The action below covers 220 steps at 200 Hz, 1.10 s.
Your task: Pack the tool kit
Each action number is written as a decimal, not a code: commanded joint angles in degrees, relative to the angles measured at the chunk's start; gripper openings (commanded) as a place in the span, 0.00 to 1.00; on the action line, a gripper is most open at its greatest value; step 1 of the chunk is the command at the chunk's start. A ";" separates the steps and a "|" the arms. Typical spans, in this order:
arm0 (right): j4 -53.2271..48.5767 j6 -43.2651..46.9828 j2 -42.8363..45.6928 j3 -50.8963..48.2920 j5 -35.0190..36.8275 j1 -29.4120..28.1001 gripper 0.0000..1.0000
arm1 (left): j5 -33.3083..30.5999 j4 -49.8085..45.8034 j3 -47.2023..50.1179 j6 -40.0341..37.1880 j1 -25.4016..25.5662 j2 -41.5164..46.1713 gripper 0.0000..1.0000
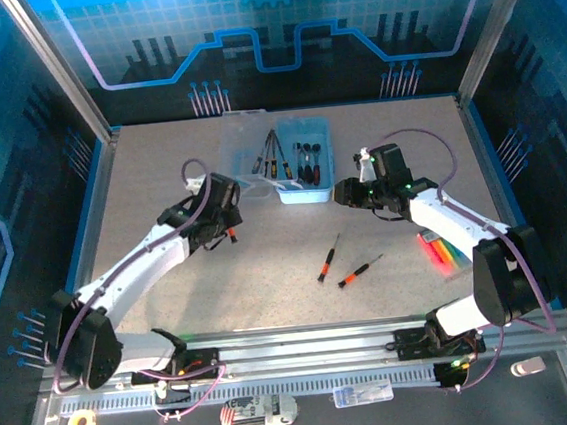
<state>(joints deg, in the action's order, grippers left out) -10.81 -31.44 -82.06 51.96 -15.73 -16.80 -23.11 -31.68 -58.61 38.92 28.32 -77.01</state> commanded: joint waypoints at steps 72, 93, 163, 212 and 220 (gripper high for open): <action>13.07 -6.25 5.08 -13.48 -7.65 0.65 0.40 | 5.09 -6.21 -34.63 -19.00 -4.14 -24.78 0.19; 12.45 -6.26 6.49 -14.66 -7.42 0.59 0.40 | 4.71 -7.27 -42.14 -21.94 -4.80 -30.30 0.19; 8.93 -5.13 11.19 -17.15 -3.99 -1.79 0.39 | 7.70 -6.56 -56.69 -27.48 -6.46 -43.60 0.20; 6.00 -3.72 12.32 -16.29 -2.32 -1.91 0.39 | 11.64 -7.89 -60.16 -25.31 -7.91 -48.33 0.20; 5.72 -3.80 12.36 -16.11 -2.04 -1.92 0.39 | 12.24 -8.14 -60.60 -25.23 -7.92 -48.93 0.20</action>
<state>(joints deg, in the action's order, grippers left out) -3.07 -36.23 -71.11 35.42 -19.49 -18.09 -14.02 -37.87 -116.20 13.41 21.08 -124.11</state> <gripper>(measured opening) 0.393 0.198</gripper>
